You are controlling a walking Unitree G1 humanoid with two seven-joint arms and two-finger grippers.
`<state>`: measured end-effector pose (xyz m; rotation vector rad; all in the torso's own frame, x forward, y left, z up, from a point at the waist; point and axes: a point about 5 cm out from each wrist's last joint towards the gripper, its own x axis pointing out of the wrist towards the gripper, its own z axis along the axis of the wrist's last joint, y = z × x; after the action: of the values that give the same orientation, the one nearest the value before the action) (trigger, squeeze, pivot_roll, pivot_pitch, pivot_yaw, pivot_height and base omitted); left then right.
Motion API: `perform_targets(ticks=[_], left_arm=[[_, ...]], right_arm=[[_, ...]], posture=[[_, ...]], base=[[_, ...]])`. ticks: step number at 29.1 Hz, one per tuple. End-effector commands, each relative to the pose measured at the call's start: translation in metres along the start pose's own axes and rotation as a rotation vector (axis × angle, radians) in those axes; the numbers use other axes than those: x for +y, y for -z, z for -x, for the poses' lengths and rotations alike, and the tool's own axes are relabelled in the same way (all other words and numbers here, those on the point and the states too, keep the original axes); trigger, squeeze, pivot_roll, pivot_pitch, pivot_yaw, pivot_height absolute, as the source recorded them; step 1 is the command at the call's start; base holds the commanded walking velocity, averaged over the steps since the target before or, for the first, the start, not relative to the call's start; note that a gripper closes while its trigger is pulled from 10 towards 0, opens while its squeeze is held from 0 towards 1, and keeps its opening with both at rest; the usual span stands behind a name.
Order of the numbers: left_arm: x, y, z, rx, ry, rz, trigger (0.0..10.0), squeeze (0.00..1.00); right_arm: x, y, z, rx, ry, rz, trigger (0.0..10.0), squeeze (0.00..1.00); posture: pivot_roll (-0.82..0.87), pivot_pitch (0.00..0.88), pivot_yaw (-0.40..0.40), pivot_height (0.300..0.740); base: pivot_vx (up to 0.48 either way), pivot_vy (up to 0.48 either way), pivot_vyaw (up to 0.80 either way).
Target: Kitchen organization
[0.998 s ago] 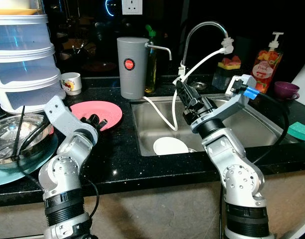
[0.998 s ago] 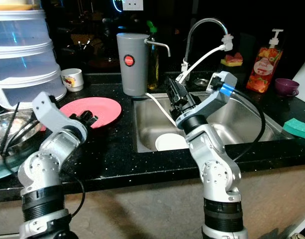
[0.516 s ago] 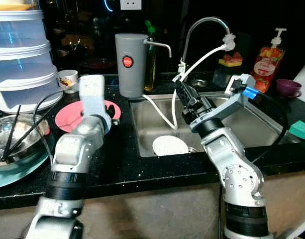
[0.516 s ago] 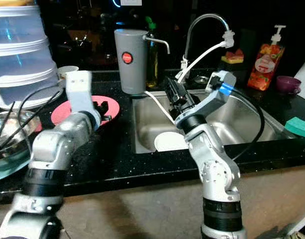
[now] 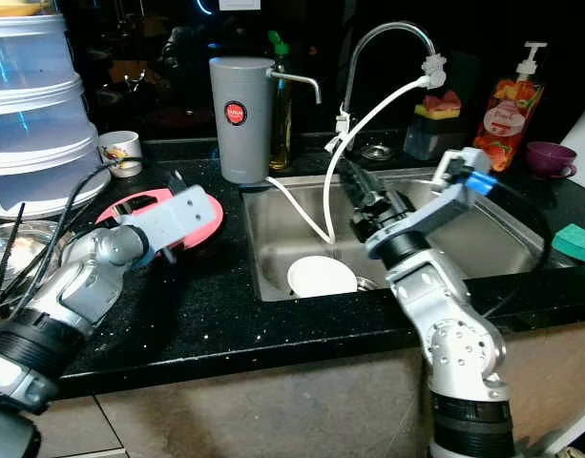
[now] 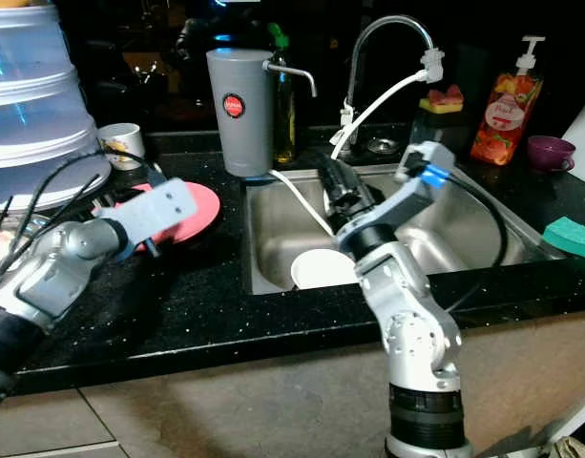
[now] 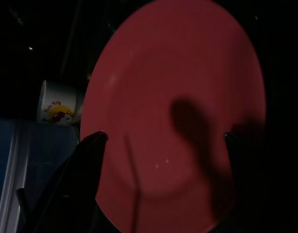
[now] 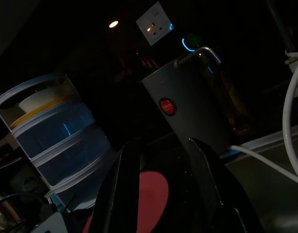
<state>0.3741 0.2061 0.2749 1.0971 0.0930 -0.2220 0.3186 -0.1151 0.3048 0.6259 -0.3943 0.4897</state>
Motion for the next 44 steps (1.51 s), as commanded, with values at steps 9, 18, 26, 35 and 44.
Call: perform_targets(ticks=[9, 18, 26, 35, 44], left_arm=[[-0.002, -0.02, 0.007, -0.114, 0.169, -0.19, 10.0, 0.0], [-0.002, -0.036, 0.013, -0.198, 0.178, -0.199, 10.0, 0.0], [-0.027, 0.007, 0.003, -0.037, 0.183, -0.267, 10.0, 0.0], [-0.029, 0.028, -0.005, 0.053, 0.075, -0.344, 7.5, 0.0], [-0.035, 0.04, -0.014, 0.053, -0.019, -0.41, 0.0, 0.0]], right_arm=[[0.0, -0.003, 0.0, -0.008, 0.004, 0.011, 10.0, 0.0], [-0.001, -0.003, 0.001, -0.007, 0.006, 0.01, 10.0, 0.0], [-0.001, -0.002, 0.0, -0.006, 0.004, 0.008, 10.0, 0.0], [0.0, -0.003, 0.0, -0.006, 0.0, 0.011, 10.0, 0.0], [0.0, -0.003, -0.001, -0.007, -0.003, 0.012, 10.0, 0.0]], posture=[[0.13, 0.099, -0.012, 0.74], [0.12, 0.098, -0.011, 0.74], [0.12, 0.095, -0.017, 0.74], [0.12, 0.095, -0.017, 0.74], [0.12, 0.083, -0.017, 0.74]], base=[[0.0, 0.0, 0.0], [0.0, 0.0, 0.0], [0.0, 0.0, 0.0], [0.0, 0.0, 0.0], [0.0, 0.0, 0.0]])
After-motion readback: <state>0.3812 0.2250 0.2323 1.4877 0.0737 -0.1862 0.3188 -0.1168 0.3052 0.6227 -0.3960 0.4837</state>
